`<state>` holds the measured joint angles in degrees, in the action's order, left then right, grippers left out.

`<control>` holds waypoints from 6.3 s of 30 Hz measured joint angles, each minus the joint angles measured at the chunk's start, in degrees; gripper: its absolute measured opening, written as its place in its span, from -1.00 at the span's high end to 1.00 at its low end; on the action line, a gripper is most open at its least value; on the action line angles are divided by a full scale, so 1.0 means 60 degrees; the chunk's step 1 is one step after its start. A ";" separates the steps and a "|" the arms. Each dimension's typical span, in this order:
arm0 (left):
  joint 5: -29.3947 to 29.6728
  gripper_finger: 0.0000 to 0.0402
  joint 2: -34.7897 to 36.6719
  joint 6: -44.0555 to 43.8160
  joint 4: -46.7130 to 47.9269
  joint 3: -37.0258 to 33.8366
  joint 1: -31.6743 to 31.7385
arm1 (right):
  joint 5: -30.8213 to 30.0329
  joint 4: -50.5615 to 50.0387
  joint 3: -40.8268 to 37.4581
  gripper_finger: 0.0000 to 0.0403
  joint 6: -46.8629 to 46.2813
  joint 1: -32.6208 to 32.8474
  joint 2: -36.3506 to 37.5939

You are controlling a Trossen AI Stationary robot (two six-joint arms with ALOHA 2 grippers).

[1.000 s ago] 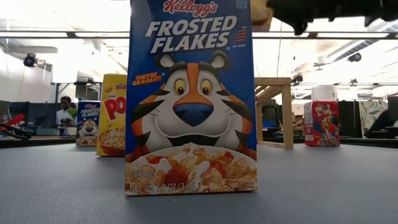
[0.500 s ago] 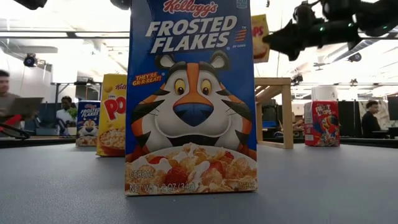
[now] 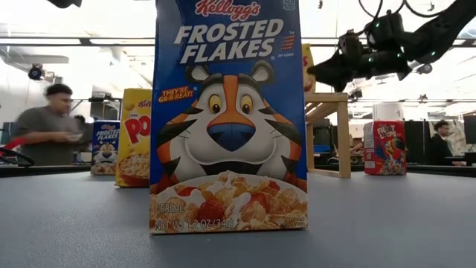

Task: Stack cereal on shelf
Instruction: Put the left yellow cereal box on the shelf aligned with the other yellow cereal box, then put the yellow cereal box on the shelf aligned with the other yellow cereal boxes

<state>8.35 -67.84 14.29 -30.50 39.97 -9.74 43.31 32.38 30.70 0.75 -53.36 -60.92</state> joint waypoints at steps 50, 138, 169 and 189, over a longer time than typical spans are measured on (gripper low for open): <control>-0.0815 -0.18 -0.0208 -0.1157 0.2940 0.0055 0.1672 | -0.0473 -0.3596 -0.0014 -0.17 0.0756 -0.0612 0.3335; -0.1228 0.29 -0.1308 -0.3531 0.9753 0.2216 0.0513 | -0.1258 -0.4422 -0.1107 -0.15 -0.0301 0.2747 0.5879; -0.0730 0.29 -0.1976 -0.0193 1.0244 0.5826 0.2275 | -0.1486 -0.3749 -0.1286 -0.15 -0.0632 0.3002 0.4347; -0.0739 0.29 -0.4754 0.0290 1.1200 0.8858 0.2287 | -0.3703 -0.1523 -0.1279 -0.15 0.0008 0.5073 0.2293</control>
<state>3.92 -96.37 16.03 36.70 93.12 3.99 21.09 23.24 23.03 0.80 -22.93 -47.16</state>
